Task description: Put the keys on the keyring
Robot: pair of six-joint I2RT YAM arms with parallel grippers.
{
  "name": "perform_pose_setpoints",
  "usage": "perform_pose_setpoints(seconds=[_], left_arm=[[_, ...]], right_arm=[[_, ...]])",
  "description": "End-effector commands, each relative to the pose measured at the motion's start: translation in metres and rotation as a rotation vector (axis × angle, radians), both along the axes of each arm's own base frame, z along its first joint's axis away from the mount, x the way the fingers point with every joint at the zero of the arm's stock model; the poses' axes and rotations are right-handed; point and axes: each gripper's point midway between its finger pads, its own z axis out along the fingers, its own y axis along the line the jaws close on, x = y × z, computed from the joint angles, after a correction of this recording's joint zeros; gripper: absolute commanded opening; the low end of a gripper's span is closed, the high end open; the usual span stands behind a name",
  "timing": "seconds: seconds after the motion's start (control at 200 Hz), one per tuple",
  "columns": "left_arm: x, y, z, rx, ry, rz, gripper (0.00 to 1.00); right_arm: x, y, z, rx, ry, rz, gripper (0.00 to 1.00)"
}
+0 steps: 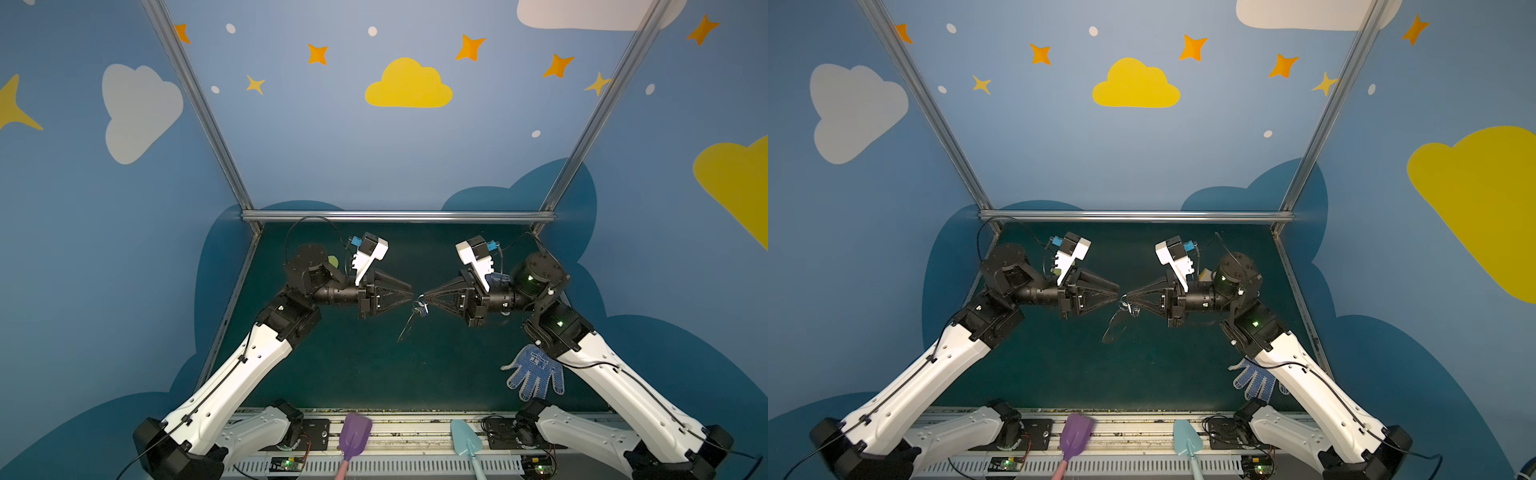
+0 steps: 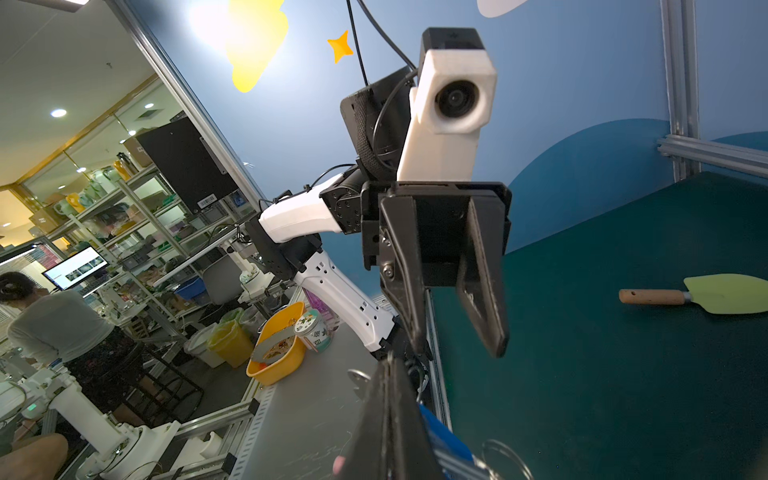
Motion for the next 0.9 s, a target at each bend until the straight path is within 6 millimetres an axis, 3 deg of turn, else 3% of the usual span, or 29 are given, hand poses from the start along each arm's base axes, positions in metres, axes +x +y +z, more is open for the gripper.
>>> perform_pose_setpoints(seconds=[0.0,0.295,0.546,0.826,0.896], left_arm=[[-0.019,0.002,0.01,-0.009,0.001,-0.121,0.35],[-0.027,0.008,0.018,0.011,0.01,-0.174,0.39],[-0.027,0.002,0.013,0.034,0.029,-0.184,0.41],[-0.031,-0.007,0.011,0.052,0.041,-0.233,0.35],[-0.031,-0.009,0.011,0.056,0.049,-0.247,0.29]], right_arm=[[-0.006,-0.004,0.021,0.045,-0.03,0.041,0.0],[-0.004,-0.002,0.022,0.03,0.033,0.125,0.0],[-0.004,0.0,0.025,0.036,0.042,0.148,0.0],[-0.002,0.002,0.023,0.032,0.054,0.155,0.0],[-0.002,0.003,0.023,0.032,0.055,0.153,0.0]])
